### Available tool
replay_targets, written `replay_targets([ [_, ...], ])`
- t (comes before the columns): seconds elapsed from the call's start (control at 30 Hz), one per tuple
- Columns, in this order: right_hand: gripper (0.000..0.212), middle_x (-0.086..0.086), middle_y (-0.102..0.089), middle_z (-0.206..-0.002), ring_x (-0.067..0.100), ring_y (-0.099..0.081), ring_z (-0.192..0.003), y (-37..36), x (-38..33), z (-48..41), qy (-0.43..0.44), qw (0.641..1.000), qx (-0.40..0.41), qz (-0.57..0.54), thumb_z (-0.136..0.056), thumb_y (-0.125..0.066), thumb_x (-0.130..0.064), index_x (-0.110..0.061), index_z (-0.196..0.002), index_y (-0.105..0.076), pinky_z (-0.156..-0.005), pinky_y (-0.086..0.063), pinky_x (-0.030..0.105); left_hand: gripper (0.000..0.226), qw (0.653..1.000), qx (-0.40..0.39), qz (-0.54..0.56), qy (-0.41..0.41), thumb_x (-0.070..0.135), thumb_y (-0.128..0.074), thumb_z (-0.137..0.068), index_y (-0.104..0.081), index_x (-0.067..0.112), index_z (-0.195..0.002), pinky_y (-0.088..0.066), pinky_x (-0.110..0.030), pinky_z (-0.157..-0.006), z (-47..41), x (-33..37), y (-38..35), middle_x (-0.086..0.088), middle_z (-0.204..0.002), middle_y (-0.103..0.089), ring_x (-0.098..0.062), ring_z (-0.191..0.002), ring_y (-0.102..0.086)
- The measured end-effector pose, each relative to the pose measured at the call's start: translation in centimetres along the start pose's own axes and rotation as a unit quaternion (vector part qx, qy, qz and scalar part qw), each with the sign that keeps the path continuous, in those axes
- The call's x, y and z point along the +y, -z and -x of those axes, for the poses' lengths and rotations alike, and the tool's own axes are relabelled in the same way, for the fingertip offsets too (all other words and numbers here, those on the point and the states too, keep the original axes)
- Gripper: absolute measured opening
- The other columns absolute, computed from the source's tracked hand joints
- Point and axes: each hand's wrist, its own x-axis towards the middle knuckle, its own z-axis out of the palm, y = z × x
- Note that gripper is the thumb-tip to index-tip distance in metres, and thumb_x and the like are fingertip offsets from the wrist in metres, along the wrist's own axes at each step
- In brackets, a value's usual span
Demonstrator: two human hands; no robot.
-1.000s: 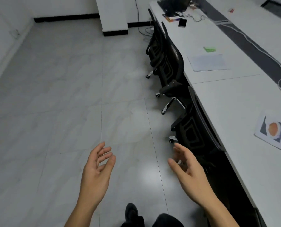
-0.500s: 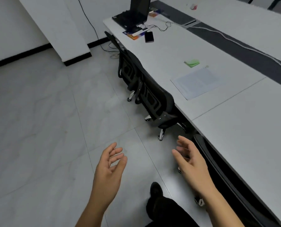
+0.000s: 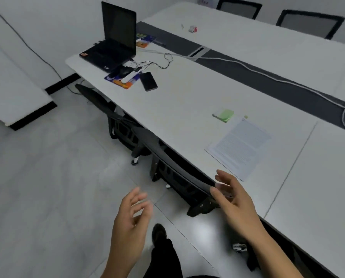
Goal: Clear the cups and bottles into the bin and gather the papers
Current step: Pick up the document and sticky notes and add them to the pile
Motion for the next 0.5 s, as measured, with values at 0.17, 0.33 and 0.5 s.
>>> replay_targets([
  [0.17,0.042,-0.026,-0.059,-0.128,-0.006,-0.058,-0.114,0.1,-3.0,-5.0,-0.027,0.991,0.132,0.0,-0.094,-0.065,-0.027,-0.04,-0.132,-0.053,-0.087,-0.05,0.019,0.045,0.989,-0.142,-0.038,-0.025,0.015,-0.063,-0.094,-0.05,0.03,-0.135,-0.051,-0.02,-0.086,-13.5,4.8,-1.4,0.019,-0.119,-0.063,0.003,-0.11,-0.062],
  [0.33,0.044,-0.024,-0.059,-0.128,-0.01,-0.058,-0.111,2.8,-3.2,-7.2,-0.071,0.965,0.25,-0.039,-0.094,-0.066,-0.026,-0.037,-0.135,-0.052,-0.077,-0.047,0.005,0.045,0.963,-0.251,-0.078,-0.057,0.016,-0.063,-0.094,-0.049,0.033,-0.134,-0.049,-0.01,-0.079,-21.9,9.1,-6.6,0.017,-0.126,-0.058,0.006,-0.109,-0.06],
  [0.5,0.047,-0.02,-0.056,-0.132,-0.005,-0.056,-0.115,6.0,-0.9,-10.7,-0.11,0.947,0.296,-0.059,-0.095,-0.065,-0.027,-0.035,-0.138,-0.049,-0.08,-0.044,0.013,0.046,0.955,-0.268,-0.107,-0.062,0.016,-0.064,-0.094,-0.048,0.033,-0.133,-0.047,-0.009,-0.079,-24.7,10.1,-14.5,0.017,-0.13,-0.056,0.002,-0.112,-0.059],
])
